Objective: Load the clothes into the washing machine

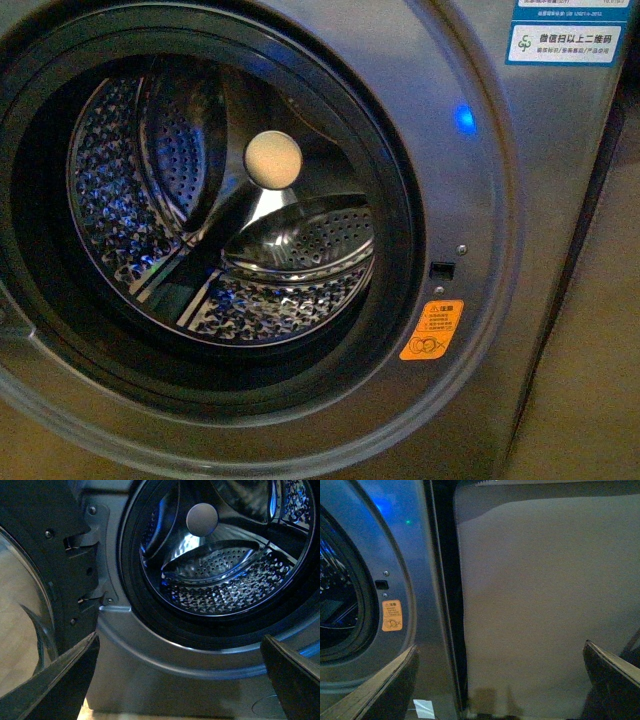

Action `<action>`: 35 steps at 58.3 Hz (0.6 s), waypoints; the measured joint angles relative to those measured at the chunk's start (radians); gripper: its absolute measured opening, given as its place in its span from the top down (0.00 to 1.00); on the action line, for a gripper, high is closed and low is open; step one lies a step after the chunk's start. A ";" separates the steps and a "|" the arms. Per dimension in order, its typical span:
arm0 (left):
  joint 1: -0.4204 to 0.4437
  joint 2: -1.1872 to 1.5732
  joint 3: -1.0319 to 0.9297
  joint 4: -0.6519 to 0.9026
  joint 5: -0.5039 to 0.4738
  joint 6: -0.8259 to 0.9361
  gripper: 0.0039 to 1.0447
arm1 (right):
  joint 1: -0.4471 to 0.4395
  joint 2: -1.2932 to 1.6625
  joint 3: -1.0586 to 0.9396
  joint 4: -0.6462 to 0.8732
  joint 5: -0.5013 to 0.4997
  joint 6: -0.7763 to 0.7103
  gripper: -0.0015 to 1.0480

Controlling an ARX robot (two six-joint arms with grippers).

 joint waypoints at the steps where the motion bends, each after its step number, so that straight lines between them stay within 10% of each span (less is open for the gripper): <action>1: 0.000 0.000 0.000 0.000 0.000 0.000 0.06 | 0.000 0.000 0.000 0.000 0.000 0.000 0.07; 35: 0.000 0.000 0.000 0.000 0.000 0.000 0.06 | 0.000 0.000 0.000 0.000 0.000 0.000 0.07</action>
